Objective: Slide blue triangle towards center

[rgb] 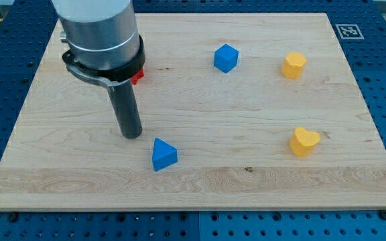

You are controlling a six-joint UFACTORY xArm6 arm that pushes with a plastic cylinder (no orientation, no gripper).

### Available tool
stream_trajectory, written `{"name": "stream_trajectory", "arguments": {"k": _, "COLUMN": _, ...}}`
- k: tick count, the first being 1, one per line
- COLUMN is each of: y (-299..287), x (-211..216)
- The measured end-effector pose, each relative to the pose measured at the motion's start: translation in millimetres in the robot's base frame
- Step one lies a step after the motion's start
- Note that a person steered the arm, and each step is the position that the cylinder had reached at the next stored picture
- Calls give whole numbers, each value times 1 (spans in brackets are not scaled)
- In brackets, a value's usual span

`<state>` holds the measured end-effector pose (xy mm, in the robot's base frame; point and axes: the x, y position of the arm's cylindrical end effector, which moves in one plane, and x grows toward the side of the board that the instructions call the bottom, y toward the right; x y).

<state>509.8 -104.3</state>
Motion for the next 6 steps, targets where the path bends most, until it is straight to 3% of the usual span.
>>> {"name": "stream_trajectory", "arguments": {"k": 4, "y": 63, "x": 41}}
{"name": "stream_trajectory", "arguments": {"k": 6, "y": 65, "x": 43}}
